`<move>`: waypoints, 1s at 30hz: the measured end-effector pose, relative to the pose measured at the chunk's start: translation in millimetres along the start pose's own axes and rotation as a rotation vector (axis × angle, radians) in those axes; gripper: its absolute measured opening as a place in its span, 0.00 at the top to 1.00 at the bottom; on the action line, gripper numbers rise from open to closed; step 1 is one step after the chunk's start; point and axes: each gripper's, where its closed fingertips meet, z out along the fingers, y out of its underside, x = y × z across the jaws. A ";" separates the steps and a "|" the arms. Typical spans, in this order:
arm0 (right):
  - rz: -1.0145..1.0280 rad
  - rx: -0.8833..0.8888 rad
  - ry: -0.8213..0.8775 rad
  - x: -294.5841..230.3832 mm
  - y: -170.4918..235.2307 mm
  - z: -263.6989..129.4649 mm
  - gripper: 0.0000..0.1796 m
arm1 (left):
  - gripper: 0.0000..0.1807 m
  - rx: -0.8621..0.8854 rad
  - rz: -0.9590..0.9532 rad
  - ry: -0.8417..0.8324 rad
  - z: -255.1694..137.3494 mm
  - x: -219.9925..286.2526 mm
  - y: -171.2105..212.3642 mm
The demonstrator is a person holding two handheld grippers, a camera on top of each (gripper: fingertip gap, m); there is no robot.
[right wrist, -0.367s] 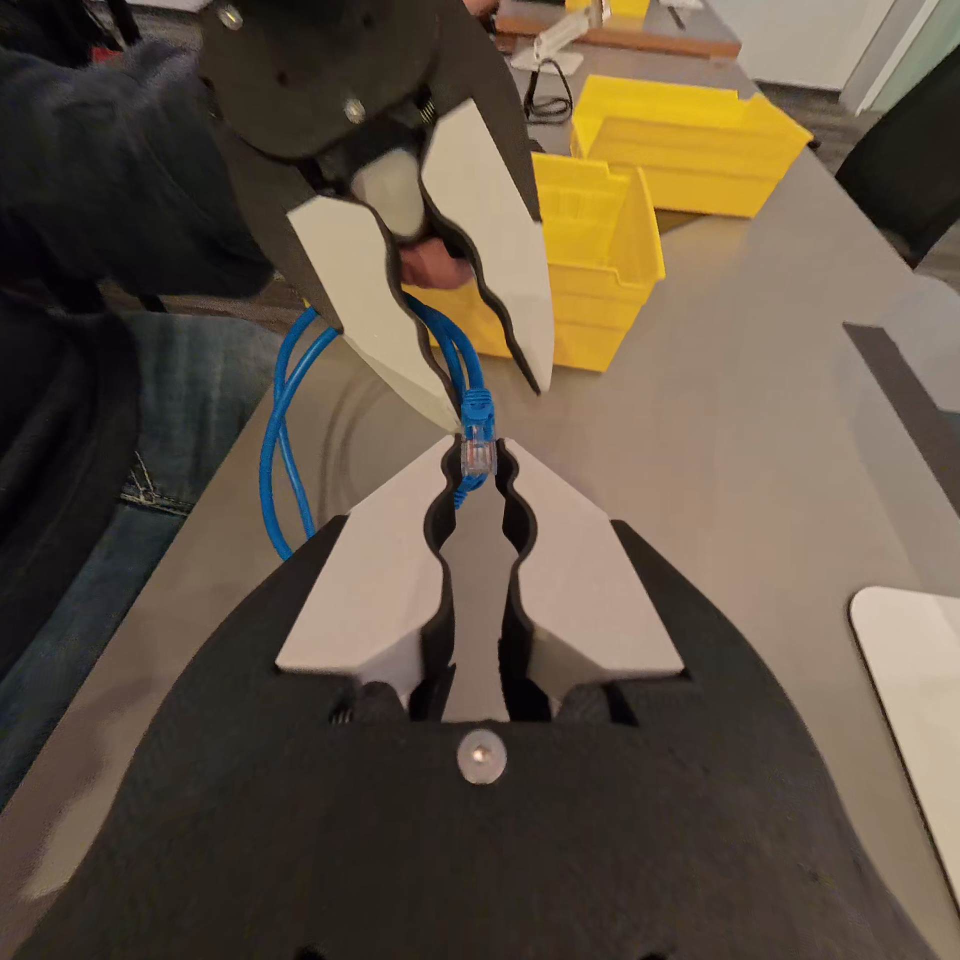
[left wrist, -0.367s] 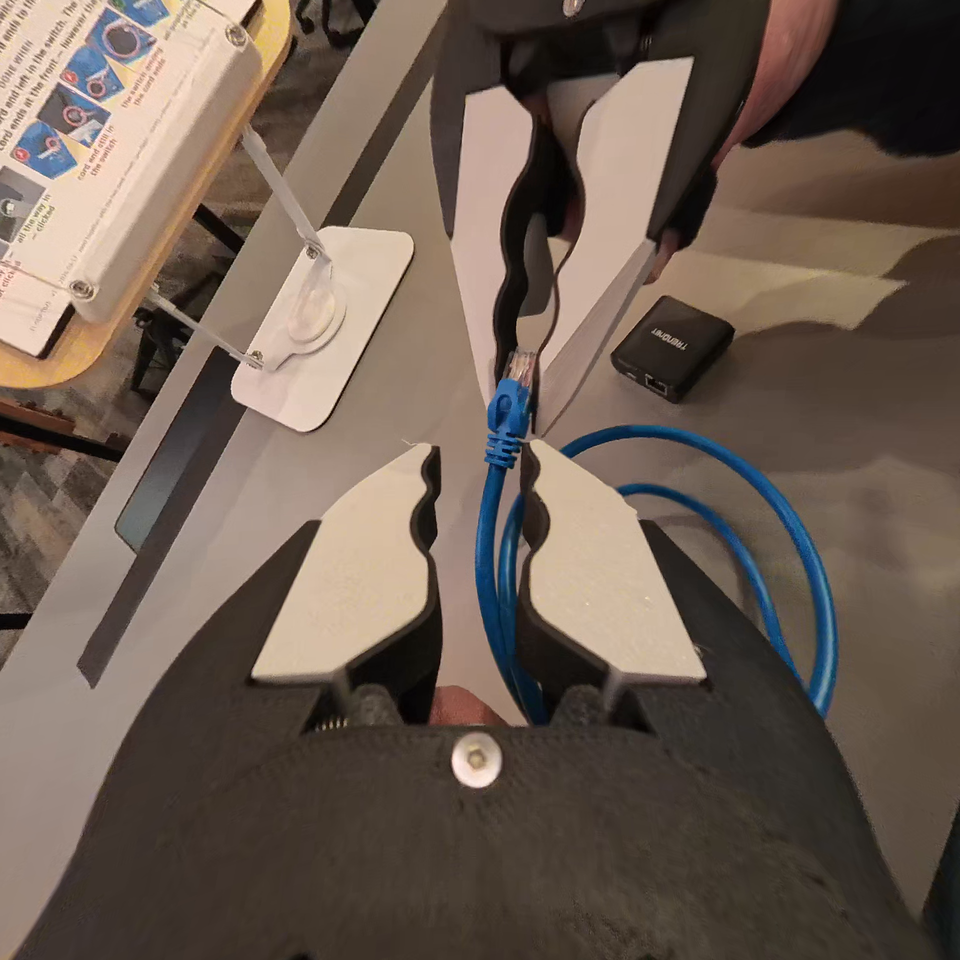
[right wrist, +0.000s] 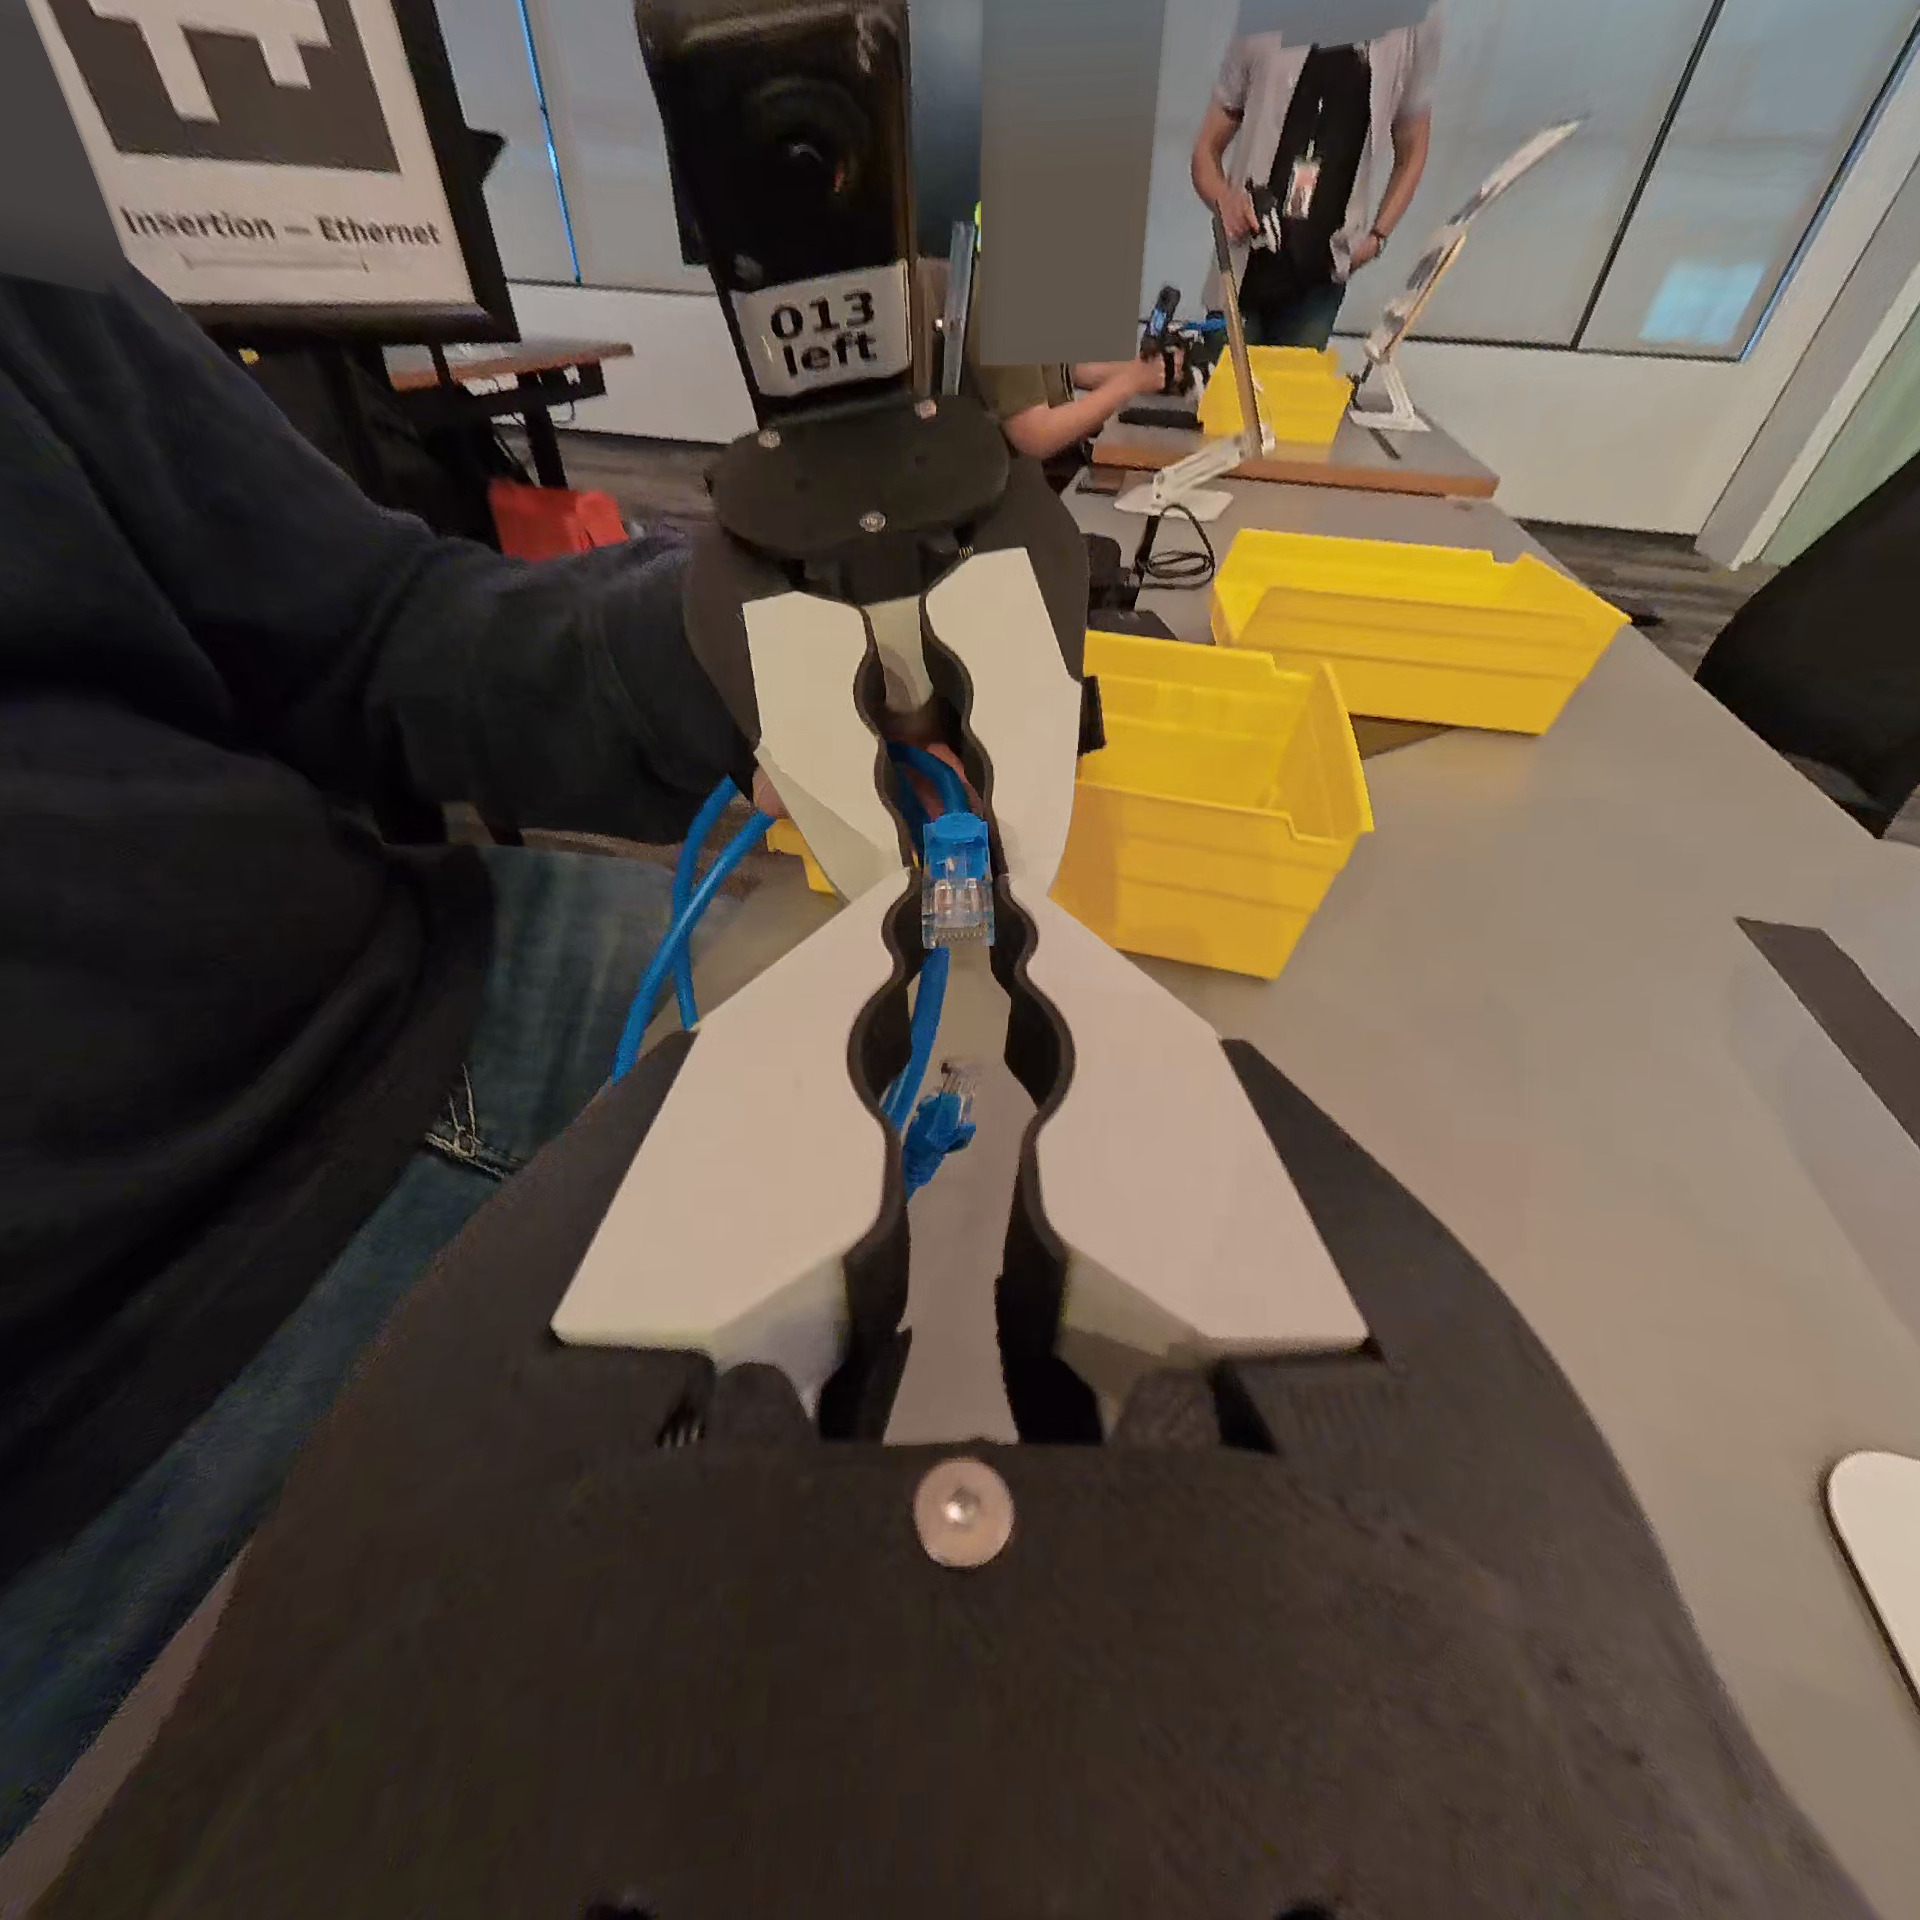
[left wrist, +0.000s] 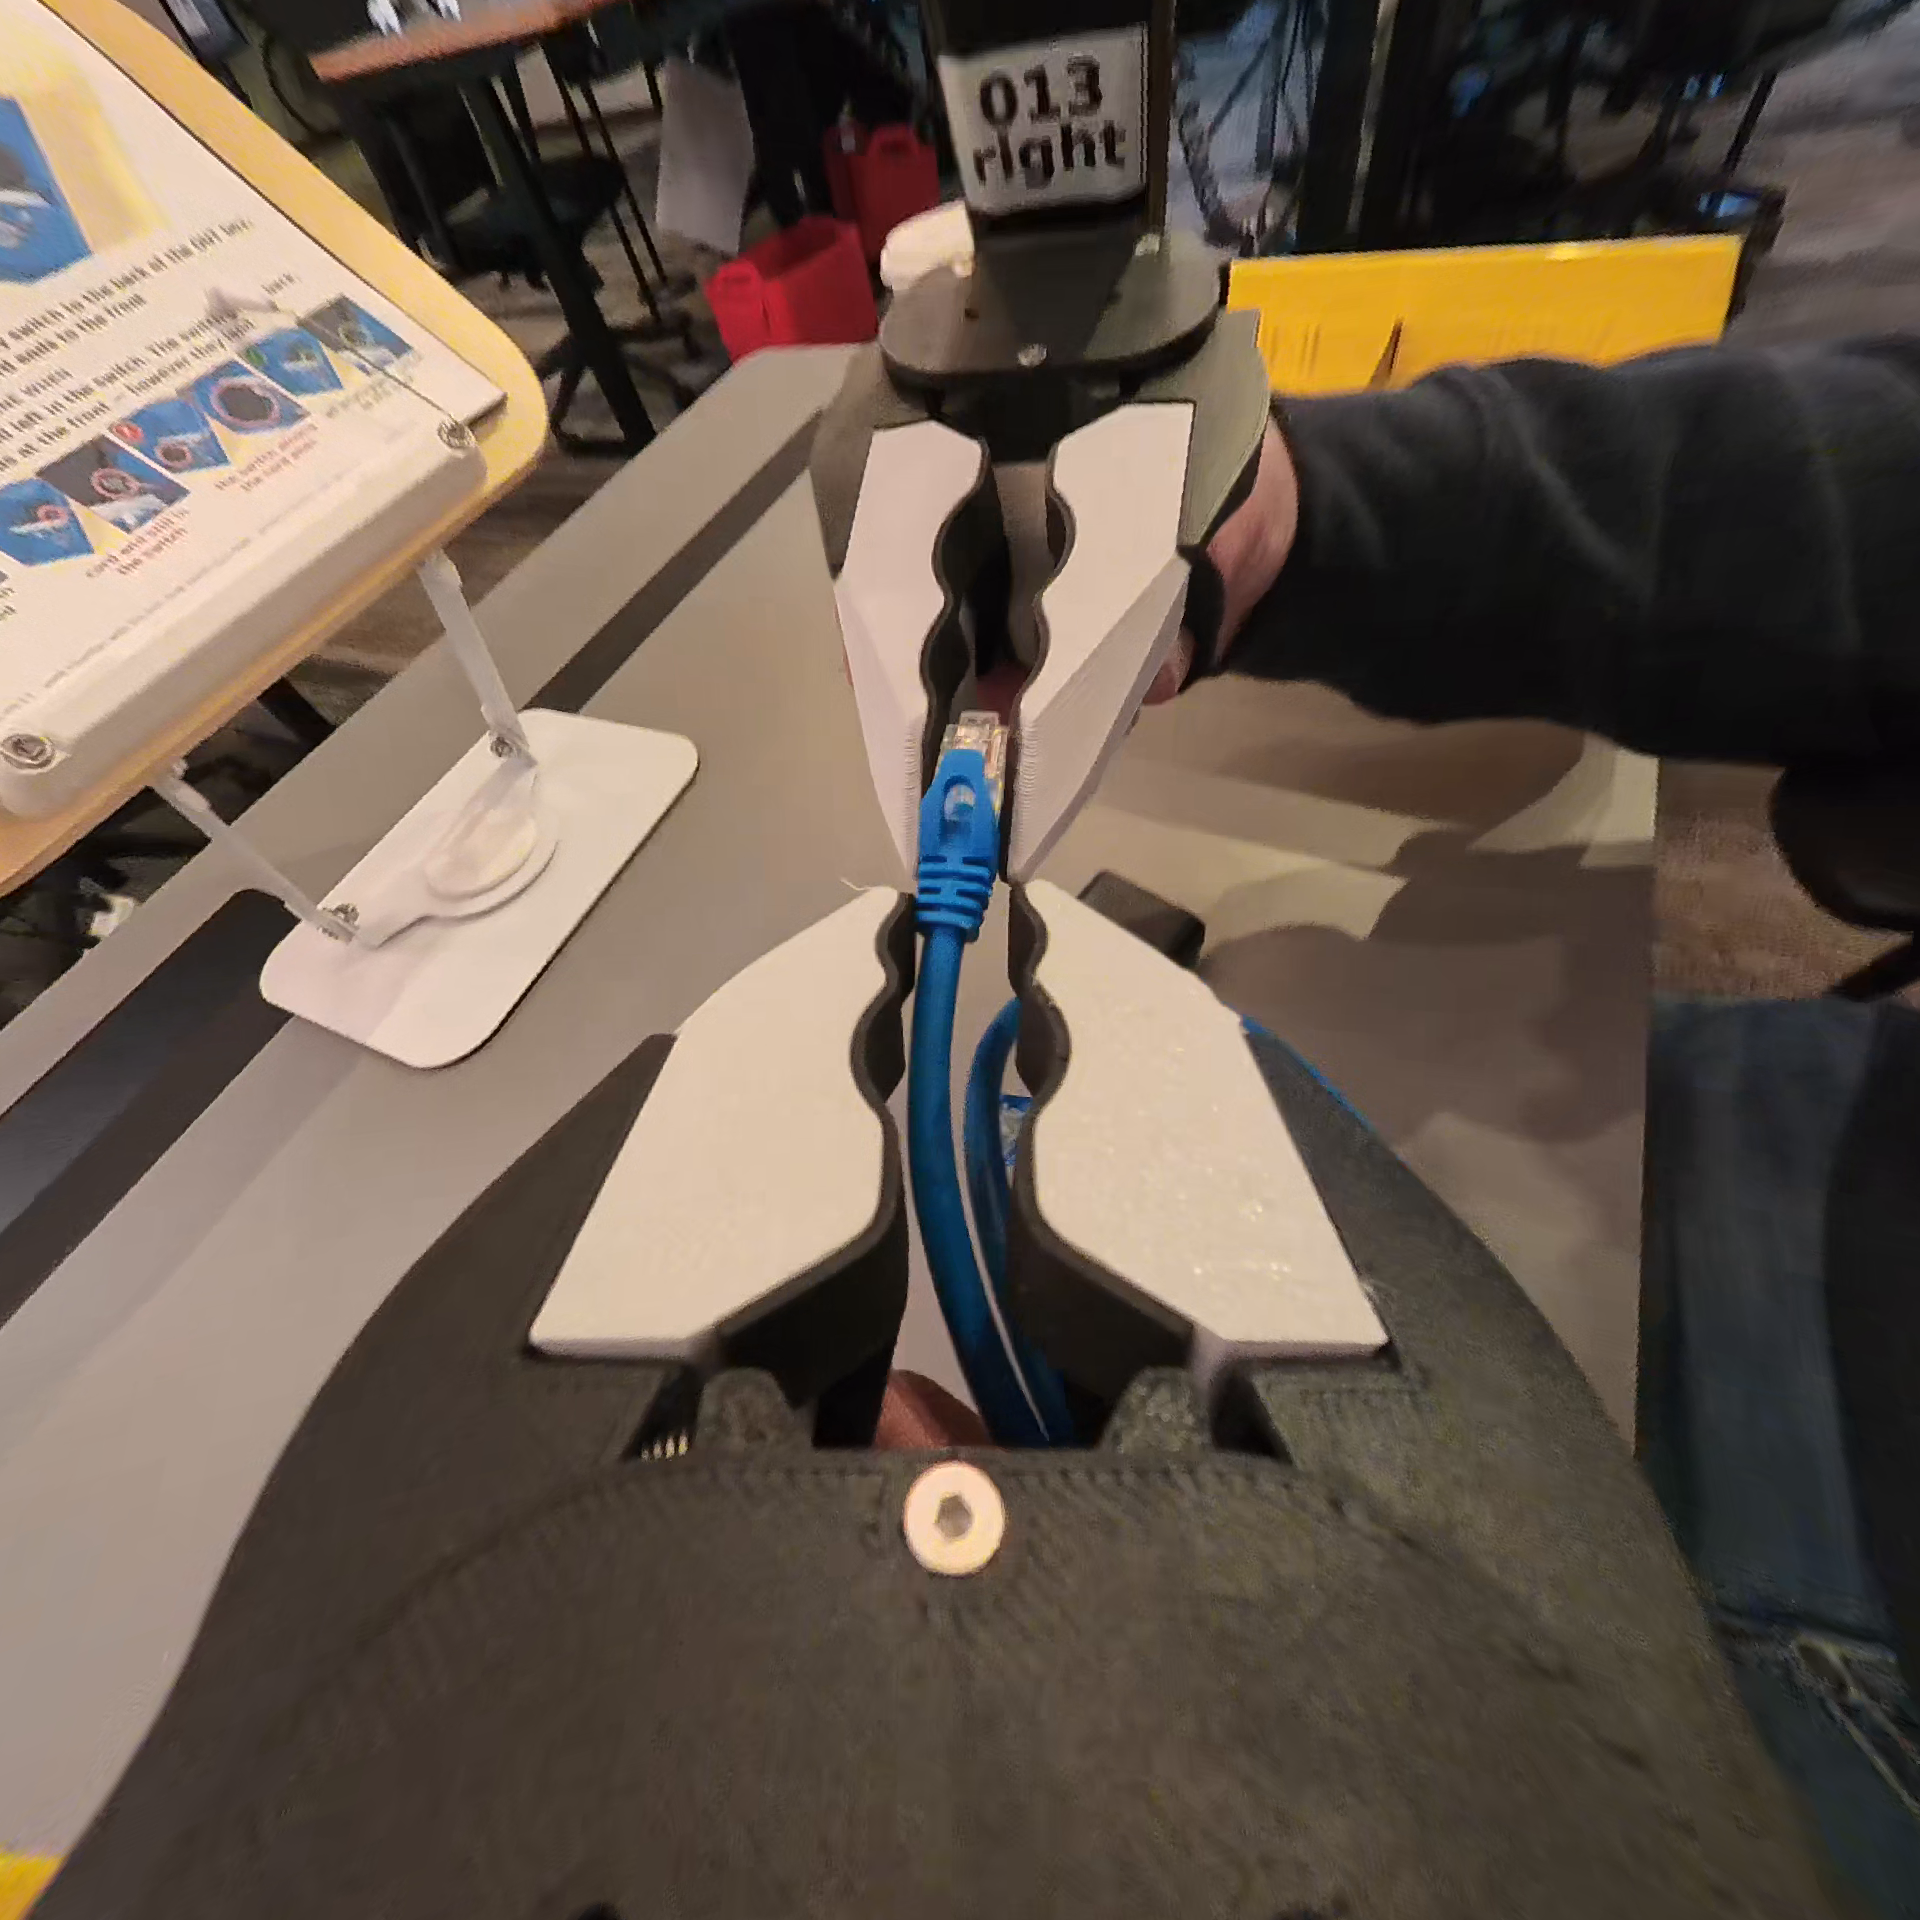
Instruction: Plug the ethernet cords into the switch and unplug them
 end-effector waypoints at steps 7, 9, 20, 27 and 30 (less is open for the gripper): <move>0.017 0.070 -0.035 -5.9 -9.1 -7.4 0.94 | 0.90 0.224 -0.110 0.039 -7.5 7.9 -22.9; 0.026 0.084 -0.046 -7.6 -10.3 -8.5 0.94 | 0.93 0.287 -0.147 0.042 -11.9 6.4 -30.3; 0.078 0.121 -0.029 -3.6 -12.6 -14.9 0.93 | 0.94 0.270 -0.166 0.019 -11.8 4.7 -25.6; 0.099 0.148 -0.048 -6.1 -12.5 -15.7 0.94 | 0.92 0.278 -0.155 0.015 -10.8 5.6 -25.0; 0.126 0.215 -0.066 -6.4 -17.8 -16.7 0.94 | 0.84 0.312 -0.161 0.014 -12.1 3.4 -27.2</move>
